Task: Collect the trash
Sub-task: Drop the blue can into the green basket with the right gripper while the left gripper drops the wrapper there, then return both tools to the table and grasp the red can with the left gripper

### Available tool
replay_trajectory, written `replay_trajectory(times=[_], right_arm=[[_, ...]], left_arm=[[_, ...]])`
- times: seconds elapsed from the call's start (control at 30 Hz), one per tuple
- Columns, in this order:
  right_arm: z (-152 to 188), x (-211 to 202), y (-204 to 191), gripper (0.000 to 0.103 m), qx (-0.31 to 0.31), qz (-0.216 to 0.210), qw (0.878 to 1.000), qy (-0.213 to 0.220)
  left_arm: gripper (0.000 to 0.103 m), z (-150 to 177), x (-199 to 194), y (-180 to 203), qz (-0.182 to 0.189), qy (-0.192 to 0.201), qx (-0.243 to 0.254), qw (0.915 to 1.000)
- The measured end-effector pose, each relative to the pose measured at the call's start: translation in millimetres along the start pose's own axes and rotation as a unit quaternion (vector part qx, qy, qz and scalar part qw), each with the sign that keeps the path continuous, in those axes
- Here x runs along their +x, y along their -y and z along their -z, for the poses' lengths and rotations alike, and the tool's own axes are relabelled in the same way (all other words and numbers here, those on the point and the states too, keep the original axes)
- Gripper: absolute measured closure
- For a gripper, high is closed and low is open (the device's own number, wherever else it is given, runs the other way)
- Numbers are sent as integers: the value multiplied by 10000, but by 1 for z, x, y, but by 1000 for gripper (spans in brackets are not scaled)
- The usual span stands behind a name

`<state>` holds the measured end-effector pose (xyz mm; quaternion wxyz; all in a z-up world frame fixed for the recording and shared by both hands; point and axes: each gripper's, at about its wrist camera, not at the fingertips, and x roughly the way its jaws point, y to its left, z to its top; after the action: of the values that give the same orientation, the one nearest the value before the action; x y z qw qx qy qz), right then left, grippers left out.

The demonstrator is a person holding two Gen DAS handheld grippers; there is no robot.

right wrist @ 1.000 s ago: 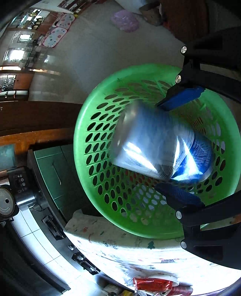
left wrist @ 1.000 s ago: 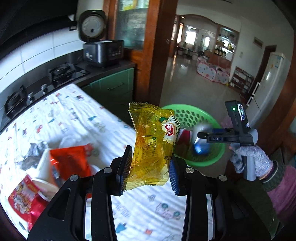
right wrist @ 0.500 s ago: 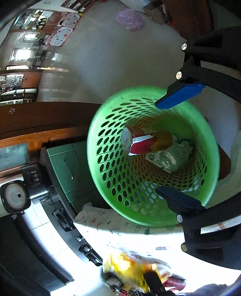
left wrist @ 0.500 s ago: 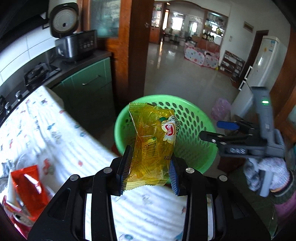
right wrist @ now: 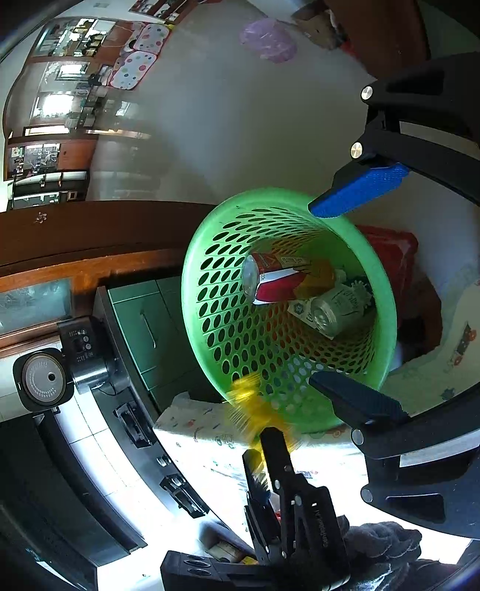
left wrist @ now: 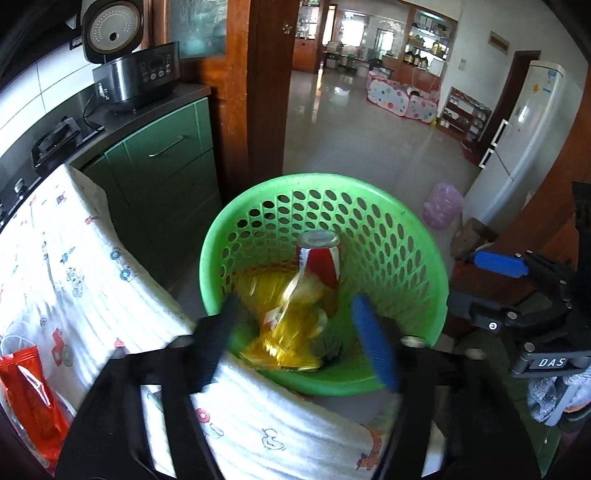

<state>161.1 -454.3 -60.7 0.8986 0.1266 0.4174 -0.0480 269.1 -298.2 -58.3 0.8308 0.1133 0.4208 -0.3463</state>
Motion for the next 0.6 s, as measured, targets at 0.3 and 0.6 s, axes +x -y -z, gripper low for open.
replay_trajectory(times=[0.3,0.6], right_arm=[[3,-10,-10,21,-45,-14,10000,41],[2,-24,-44,21,-252,-146,9996,59]], left_arm=[[25,10,-20,-7,55,174,-145,9997],[25,42,-83,-40,-199,573,-508,9969]])
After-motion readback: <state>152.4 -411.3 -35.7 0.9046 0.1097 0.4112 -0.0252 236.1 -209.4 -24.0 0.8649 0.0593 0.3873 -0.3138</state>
